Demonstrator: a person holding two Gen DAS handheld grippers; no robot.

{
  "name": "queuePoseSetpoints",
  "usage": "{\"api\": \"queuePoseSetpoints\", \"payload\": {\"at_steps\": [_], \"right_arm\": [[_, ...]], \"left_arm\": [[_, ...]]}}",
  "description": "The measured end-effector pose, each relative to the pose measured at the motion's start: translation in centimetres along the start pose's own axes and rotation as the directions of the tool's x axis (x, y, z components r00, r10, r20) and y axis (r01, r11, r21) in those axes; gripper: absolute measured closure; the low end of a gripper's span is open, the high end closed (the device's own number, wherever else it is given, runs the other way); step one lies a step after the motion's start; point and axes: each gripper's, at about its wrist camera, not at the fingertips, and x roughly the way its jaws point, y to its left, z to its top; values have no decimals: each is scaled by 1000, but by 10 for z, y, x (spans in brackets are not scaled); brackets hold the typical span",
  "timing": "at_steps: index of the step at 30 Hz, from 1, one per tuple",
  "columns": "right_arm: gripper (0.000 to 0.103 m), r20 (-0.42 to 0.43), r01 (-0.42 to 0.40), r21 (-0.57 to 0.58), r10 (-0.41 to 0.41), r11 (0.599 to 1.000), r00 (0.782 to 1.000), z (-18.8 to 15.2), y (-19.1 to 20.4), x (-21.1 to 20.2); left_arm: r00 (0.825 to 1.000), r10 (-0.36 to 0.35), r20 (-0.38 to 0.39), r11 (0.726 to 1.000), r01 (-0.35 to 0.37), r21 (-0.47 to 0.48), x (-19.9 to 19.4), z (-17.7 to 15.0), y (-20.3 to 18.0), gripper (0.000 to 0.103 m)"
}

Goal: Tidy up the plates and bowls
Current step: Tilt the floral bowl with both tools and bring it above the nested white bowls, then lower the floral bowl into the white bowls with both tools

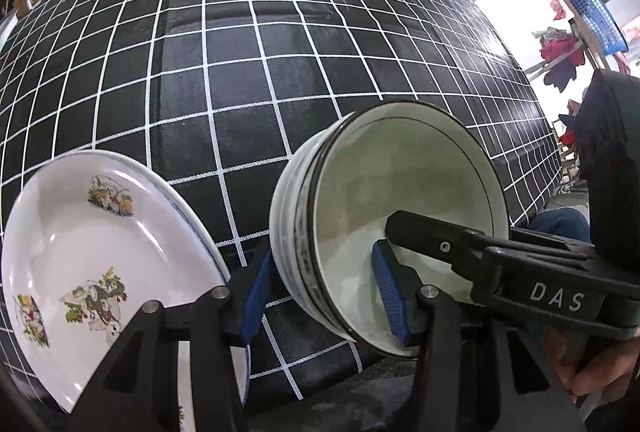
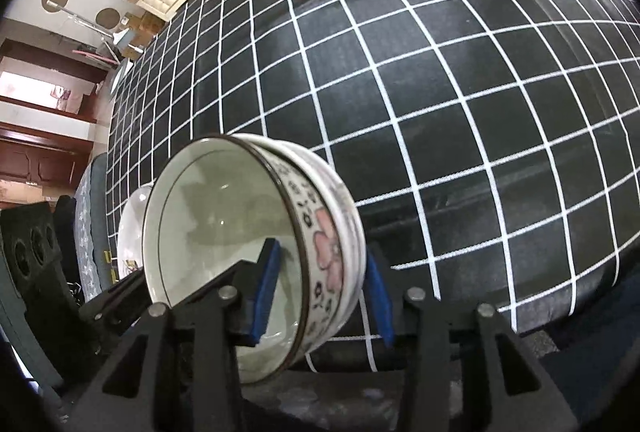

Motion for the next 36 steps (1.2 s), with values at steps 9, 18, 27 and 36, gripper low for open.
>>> {"api": "queuePoseSetpoints", "payload": {"at_steps": [9,18,27,36], "right_arm": [[57,44,-9,-41,10,999,999,3,29,-20],[57,47,-40,-164,48,986,998,3,86,-21],[57,-36,-77,-265,70,961,997,-6,144,18],[57,-95,-58,-306,30,950,995,-13,168,49]], "left_arm": [[999,18,50,1000,-18,-4,-21,4,-1,56],[989,51,138,998,-48,-31,-69,3,15,56],[974,125,187,985,-99,-142,-114,-19,66,56],[973,156,170,960,-108,-258,-119,-46,116,56]]}}
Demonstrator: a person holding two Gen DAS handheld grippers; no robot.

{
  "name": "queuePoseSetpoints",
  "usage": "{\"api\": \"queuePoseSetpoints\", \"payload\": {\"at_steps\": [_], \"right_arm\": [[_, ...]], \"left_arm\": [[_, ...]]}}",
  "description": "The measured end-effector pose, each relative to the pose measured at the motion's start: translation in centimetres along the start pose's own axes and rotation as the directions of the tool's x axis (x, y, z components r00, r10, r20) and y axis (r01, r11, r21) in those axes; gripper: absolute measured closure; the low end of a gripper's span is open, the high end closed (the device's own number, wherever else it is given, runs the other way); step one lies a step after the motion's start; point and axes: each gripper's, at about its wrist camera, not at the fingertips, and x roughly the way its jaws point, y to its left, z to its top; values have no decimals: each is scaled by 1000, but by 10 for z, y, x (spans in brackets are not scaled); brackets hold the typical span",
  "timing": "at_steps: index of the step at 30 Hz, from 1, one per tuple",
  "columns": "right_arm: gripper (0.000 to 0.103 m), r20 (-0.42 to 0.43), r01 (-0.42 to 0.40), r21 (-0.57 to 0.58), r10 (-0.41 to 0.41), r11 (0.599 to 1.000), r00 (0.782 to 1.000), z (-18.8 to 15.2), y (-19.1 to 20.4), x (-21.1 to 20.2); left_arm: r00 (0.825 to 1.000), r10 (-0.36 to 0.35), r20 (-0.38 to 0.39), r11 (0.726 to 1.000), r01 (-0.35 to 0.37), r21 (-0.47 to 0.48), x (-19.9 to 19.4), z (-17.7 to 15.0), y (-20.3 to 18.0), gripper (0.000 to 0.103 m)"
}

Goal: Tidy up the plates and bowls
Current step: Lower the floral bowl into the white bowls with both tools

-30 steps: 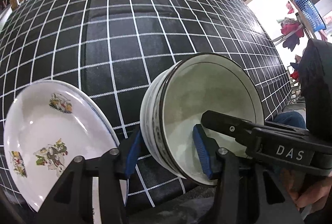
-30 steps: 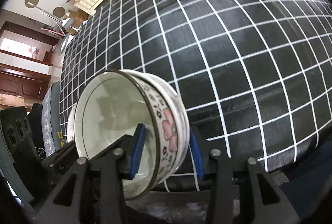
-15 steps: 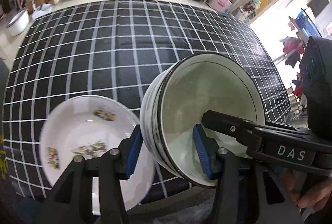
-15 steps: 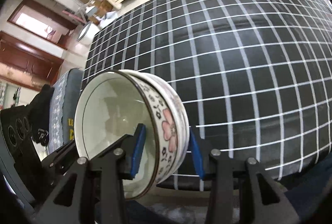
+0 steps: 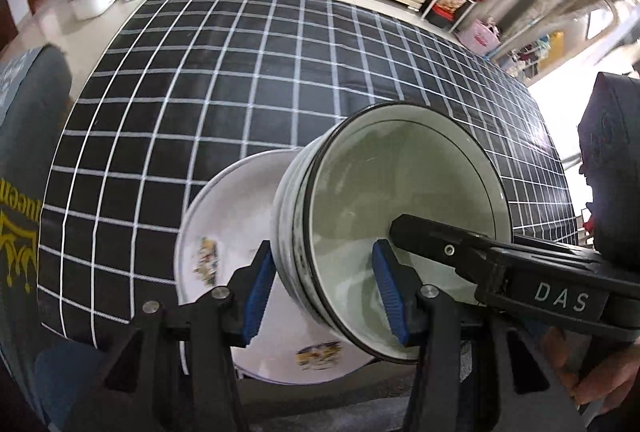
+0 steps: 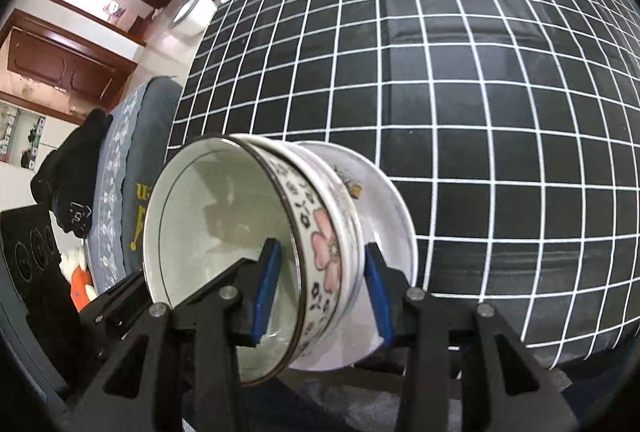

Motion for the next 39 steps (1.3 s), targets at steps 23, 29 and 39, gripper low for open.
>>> {"api": "queuePoseSetpoints", "payload": {"at_steps": [23,29,39], "right_arm": [[58,-9,1,16,-1,1000,1000,-1,-14,11],[58,80,105,-75,-99,992,992,-5,-6,2],[58,99,75,-79,-67,994,993,-5,-5,0]], "left_arm": [[999,-42,-34,998,41,-42,25,-8,22,57],[999,-44,-16,999,43,-25,24,-8,17,57],[999,-6,33,999,4,39,15,-8,9,42]]}}
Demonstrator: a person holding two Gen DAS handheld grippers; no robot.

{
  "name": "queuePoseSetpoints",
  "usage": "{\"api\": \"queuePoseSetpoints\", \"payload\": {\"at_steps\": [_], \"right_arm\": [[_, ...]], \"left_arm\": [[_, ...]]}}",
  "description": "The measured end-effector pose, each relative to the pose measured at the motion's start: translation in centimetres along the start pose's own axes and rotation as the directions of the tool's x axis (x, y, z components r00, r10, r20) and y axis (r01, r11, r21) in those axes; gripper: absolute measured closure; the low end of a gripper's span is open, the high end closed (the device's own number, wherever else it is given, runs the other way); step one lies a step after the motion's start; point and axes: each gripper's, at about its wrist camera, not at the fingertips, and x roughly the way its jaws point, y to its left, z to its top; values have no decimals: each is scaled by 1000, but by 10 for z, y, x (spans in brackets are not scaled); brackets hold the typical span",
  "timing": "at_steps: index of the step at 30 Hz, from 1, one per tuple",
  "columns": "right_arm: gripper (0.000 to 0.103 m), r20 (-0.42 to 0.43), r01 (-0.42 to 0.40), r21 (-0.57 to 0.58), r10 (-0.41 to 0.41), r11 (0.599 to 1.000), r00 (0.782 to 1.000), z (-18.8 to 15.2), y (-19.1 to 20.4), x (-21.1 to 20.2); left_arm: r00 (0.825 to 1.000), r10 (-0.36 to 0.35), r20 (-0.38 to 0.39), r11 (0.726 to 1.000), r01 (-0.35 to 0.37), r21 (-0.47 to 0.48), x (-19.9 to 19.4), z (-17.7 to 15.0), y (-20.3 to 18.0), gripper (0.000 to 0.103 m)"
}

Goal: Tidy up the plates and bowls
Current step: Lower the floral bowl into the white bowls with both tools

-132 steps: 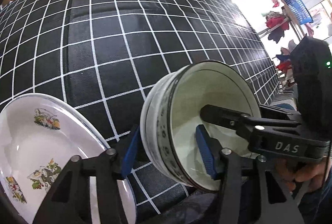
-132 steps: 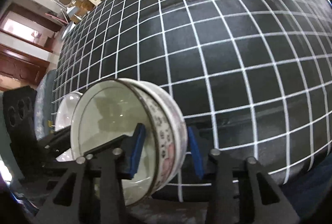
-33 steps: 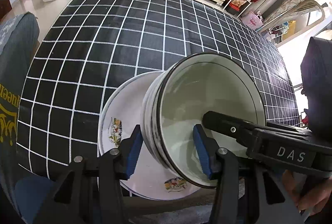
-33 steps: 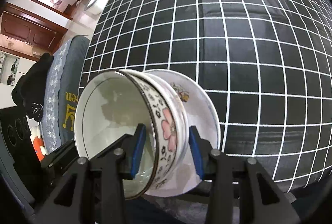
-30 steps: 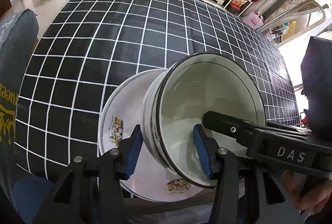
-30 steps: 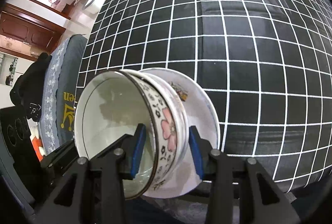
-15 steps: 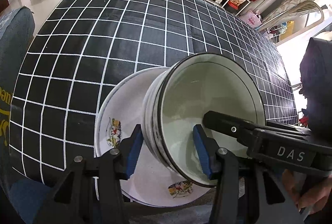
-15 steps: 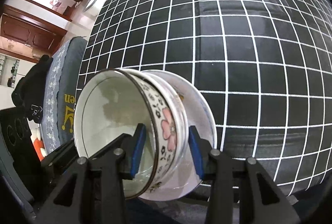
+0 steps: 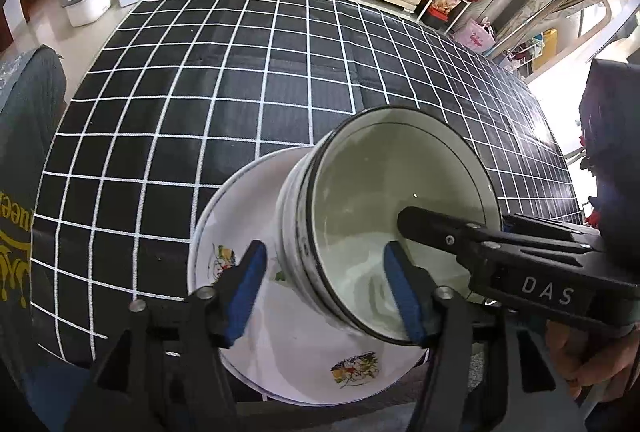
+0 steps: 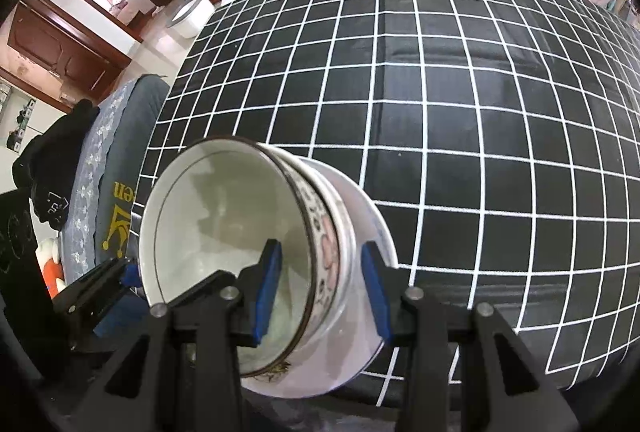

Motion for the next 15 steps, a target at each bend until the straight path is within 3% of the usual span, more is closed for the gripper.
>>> {"api": "queuePoseSetpoints", "payload": {"at_steps": [15], "right_arm": [[57,52,4,-38,-2,999,999,-3,3,-20]], "left_arm": [[999,29,29,1000,-29,5,-17,2,-4,42]]}}
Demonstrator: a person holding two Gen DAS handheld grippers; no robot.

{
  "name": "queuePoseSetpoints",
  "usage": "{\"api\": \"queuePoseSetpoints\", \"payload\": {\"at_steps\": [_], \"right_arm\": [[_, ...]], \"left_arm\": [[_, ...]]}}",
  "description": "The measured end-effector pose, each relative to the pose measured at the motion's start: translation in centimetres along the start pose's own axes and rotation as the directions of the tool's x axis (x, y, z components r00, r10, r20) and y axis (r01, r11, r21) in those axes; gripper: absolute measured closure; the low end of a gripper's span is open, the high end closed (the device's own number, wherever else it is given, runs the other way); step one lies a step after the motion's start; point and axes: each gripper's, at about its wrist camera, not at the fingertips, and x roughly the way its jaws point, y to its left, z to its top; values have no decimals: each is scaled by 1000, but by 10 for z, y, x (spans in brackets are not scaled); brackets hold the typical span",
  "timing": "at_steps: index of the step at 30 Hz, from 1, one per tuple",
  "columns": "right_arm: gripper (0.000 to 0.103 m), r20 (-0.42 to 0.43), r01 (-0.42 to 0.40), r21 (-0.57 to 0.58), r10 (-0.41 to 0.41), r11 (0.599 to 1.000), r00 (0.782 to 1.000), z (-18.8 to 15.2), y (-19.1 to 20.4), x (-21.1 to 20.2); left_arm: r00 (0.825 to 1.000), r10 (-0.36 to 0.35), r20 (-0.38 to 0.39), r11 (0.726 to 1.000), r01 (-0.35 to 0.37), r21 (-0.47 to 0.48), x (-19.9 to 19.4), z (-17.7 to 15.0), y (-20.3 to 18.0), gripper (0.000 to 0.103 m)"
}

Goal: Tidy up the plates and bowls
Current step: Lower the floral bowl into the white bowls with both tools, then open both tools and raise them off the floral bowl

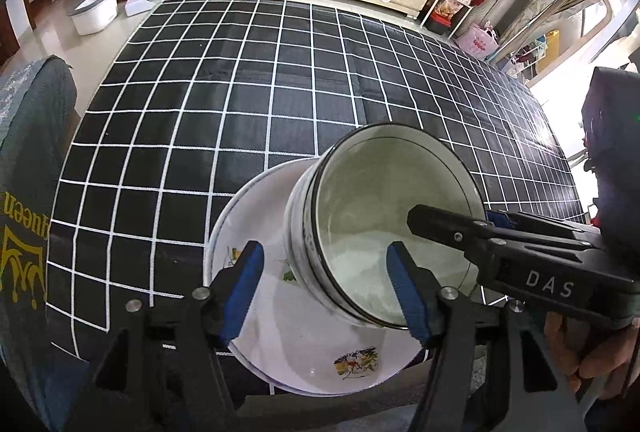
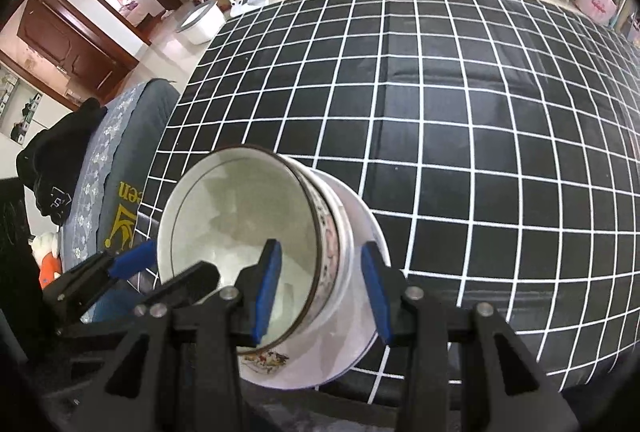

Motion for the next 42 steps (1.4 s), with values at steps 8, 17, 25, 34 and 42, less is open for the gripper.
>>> {"api": "queuePoseSetpoints", "payload": {"at_steps": [8,17,25,34,42], "right_arm": [[57,110,34,-46,-29,998,994,-8,5,-38],[50,296,115,-94,-83,989,952,-29,10,-96],[38,441,213,-124,-139,969,887,-61,12,-136],[17,564,262,-118,-152,958,811,-103,11,-162],[0,616,298,-100,-176,949,768,-146,8,-172]], "left_arm": [[997,33,65,999,-34,6,-25,-1,-6,41],[974,68,216,994,-84,67,-73,-8,-38,42],[927,108,358,988,-139,63,-112,-30,-58,41],[850,106,516,973,-195,121,-145,-70,-84,18],[825,96,557,964,-217,155,-161,-111,-101,14]]}}
